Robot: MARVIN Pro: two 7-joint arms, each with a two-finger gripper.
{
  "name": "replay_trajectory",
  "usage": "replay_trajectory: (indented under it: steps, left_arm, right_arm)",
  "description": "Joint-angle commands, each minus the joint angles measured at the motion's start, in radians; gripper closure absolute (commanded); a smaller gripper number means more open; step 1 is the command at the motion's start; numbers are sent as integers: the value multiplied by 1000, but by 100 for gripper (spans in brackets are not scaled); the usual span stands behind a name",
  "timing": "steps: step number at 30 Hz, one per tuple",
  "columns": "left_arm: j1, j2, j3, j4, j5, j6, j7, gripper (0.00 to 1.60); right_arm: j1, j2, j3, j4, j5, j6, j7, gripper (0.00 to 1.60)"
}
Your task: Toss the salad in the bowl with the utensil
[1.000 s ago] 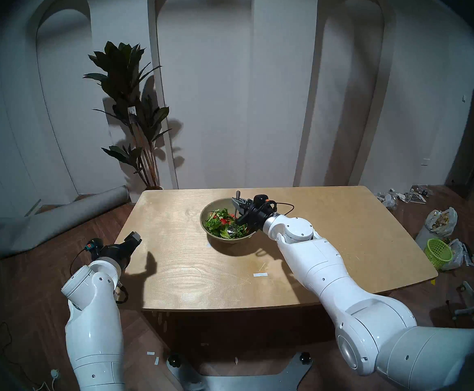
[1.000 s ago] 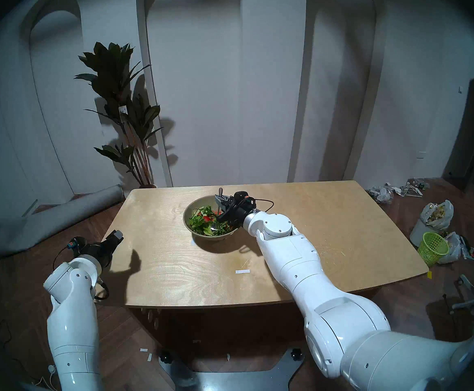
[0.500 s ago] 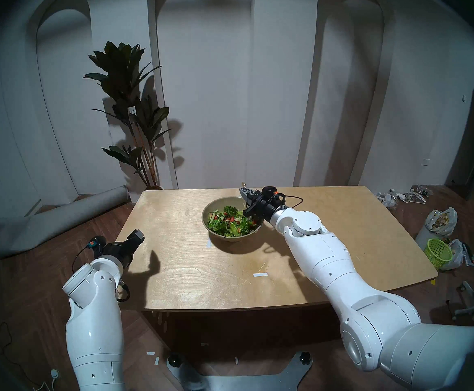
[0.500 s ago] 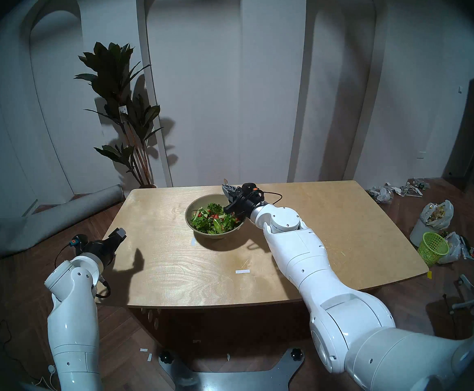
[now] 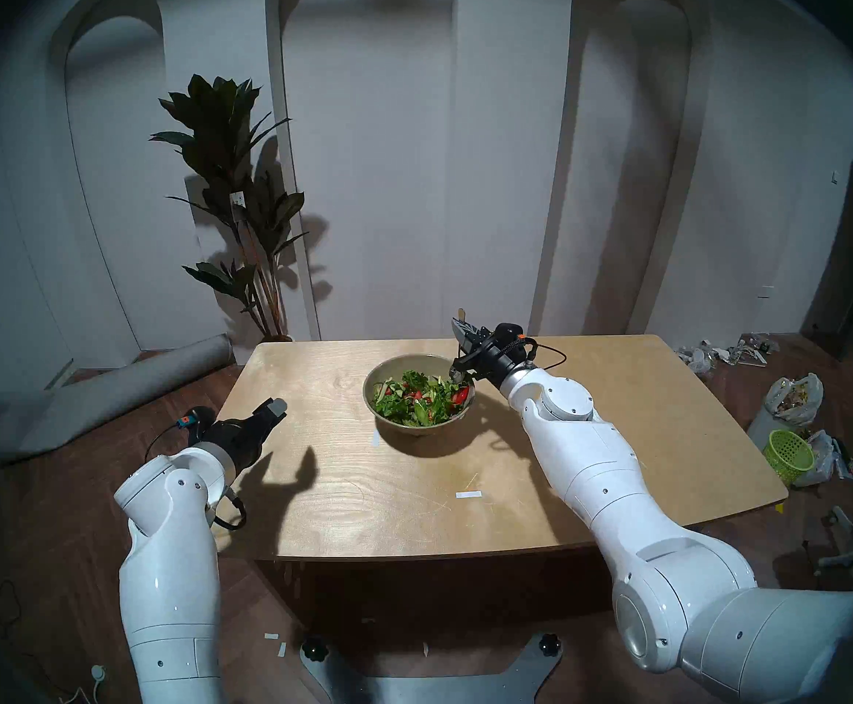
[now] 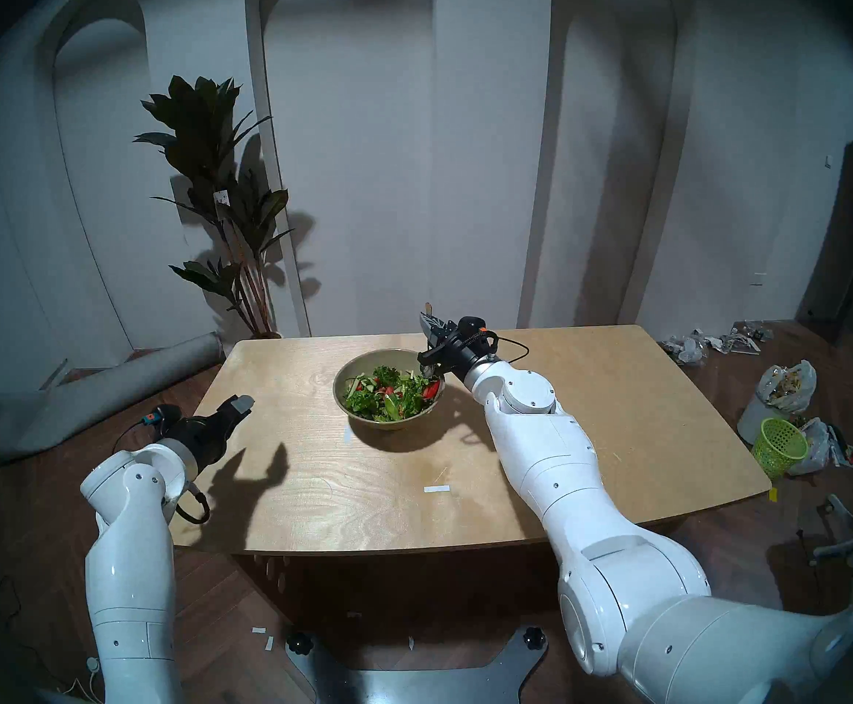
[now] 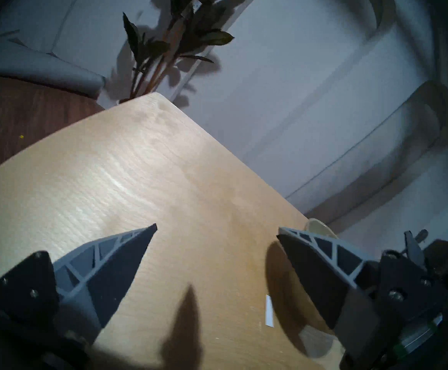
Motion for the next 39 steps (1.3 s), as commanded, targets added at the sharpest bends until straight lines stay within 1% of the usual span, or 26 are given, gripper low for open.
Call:
replay_trajectory:
  steps: [1, 2, 3, 4, 5, 10, 14, 15, 16, 18, 20, 22, 23, 27, 29, 34, 36, 38, 39]
  left_arm:
    - [-91, 70, -7, -27, -58, 111, -44, 0]
    - [-104, 74, -10, -20, -76, 140, -52, 0]
    - [-104, 74, -10, -20, -76, 140, -52, 0]
    - [-114, 79, -10, -15, -85, 155, -56, 0]
    - [-132, 90, -4, 1, -110, 167, -70, 0]
    - [-165, 122, 24, 38, -157, 167, -94, 0]
    - [-189, 157, 67, 76, -195, 167, -112, 0]
    - [-200, 168, 89, 91, -216, 167, -118, 0]
    - [-200, 168, 89, 91, -216, 167, -118, 0]
    - [-212, 185, 123, 107, -238, 167, -130, 0]
    - [-221, 201, 141, 120, -251, 167, -131, 0]
    - [-226, 213, 151, 123, -248, 167, -128, 0]
    - [-232, 217, 152, 126, -248, 167, -147, 0]
    - [-248, 249, 161, 126, -267, 167, -172, 0]
    - [-266, 256, 155, 150, -279, 167, -170, 0]
    - [-316, 268, 158, 275, -321, 167, -151, 0]
    - [-335, 262, 163, 323, -311, 167, -141, 0]
    - [-348, 259, 188, 359, -267, 167, -103, 0]
    - [-361, 257, 196, 385, -262, 167, -93, 0]
  right_arm:
    - [-38, -52, 33, -42, 67, -20, 2, 160]
    - [-44, -58, 38, -45, 77, -21, 1, 160]
    - [-44, -58, 38, -45, 77, -21, 1, 160]
    - [-49, -61, 40, -47, 83, -21, 2, 160]
    - [-58, -65, 44, -53, 92, -22, 2, 160]
    - [-73, -72, 50, -66, 109, -24, 5, 160]
    - [-88, -79, 55, -79, 119, -23, 7, 160]
    - [-94, -82, 57, -86, 123, -22, 6, 160]
    - [-94, -82, 57, -86, 123, -22, 6, 160]
    - [-100, -85, 62, -94, 127, -21, 1, 160]
    - [-104, -86, 68, -100, 130, -20, -7, 160]
    - [-105, -86, 70, -102, 132, -19, -7, 160]
    - [-106, -85, 72, -102, 131, -23, -10, 160]
    - [-110, -84, 86, -101, 136, -26, -18, 160]
    - [-112, -83, 96, -101, 142, -29, -26, 160]
    - [-121, -78, 116, -111, 154, -40, -37, 160]
    - [-124, -77, 123, -114, 159, -46, -37, 160]
    - [-129, -74, 128, -122, 164, -52, -32, 160]
    - [-133, -74, 131, -128, 168, -53, -28, 160]
